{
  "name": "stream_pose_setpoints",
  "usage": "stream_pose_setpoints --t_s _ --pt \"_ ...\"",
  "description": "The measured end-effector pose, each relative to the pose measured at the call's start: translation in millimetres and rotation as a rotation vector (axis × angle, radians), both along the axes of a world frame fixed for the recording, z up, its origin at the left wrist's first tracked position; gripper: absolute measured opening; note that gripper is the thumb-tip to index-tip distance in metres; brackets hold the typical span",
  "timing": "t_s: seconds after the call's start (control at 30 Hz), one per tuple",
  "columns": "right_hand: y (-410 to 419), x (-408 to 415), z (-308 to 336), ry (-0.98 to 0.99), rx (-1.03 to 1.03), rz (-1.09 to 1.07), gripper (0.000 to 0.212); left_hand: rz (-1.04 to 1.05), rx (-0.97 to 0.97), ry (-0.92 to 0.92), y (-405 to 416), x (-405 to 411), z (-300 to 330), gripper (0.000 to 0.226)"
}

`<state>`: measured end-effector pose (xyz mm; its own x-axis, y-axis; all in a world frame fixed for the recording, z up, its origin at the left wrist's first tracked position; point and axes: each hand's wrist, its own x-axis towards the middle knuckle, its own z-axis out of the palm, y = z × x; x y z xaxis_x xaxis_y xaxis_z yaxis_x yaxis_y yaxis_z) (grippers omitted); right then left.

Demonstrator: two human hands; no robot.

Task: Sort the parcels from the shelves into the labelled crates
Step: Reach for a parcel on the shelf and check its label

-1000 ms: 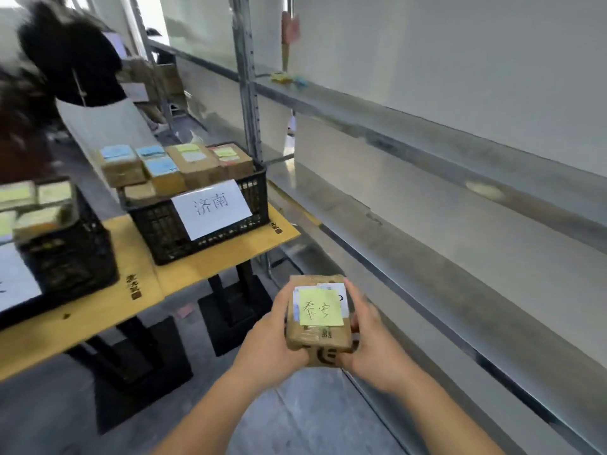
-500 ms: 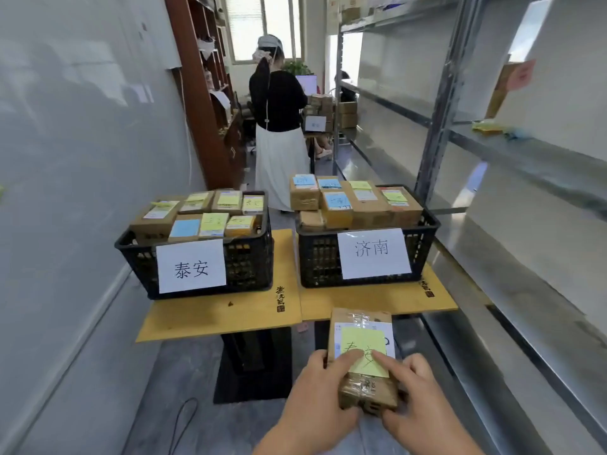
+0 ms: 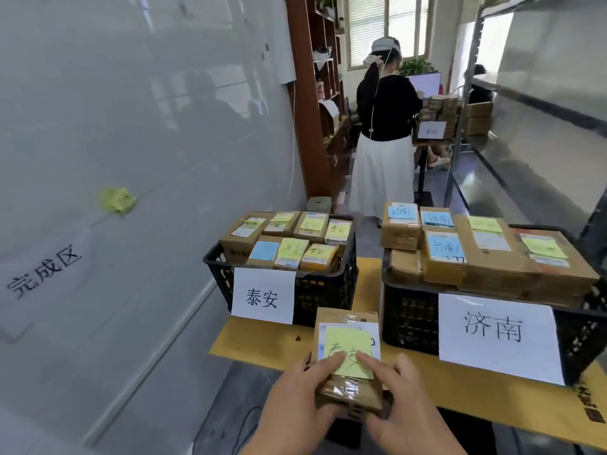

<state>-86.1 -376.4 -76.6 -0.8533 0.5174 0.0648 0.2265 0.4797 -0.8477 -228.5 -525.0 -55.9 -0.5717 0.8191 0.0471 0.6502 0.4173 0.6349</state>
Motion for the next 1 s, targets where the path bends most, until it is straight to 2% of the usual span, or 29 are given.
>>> stream_pose_setpoints --t_s 0.27,0.43,0.67,0.9,1.0 --pt "10.0 -99.4 20.1 0.024 0.069 0.21 0.076 0.179 0.091 0.011 -15.9 -74.0 7.7 0.081" --pt "11.5 -166.8 34.1 0.022 0.12 0.267 0.072 0.255 0.11 0.011 -24.6 -139.2 10.6 0.079" --pt "4.9 -280.5 41.7 0.059 0.146 0.244 0.064 0.259 0.14 0.019 -24.7 -258.8 23.9 0.076" --pt "16.0 -408.0 52.5 0.069 0.174 0.076 0.061 0.13 0.102 -0.007 7.3 -409.2 51.7 0.073" --pt "22.7 -449.6 49.8 0.064 0.163 0.033 0.066 0.126 0.084 -0.026 18.6 -470.3 61.5 0.074"
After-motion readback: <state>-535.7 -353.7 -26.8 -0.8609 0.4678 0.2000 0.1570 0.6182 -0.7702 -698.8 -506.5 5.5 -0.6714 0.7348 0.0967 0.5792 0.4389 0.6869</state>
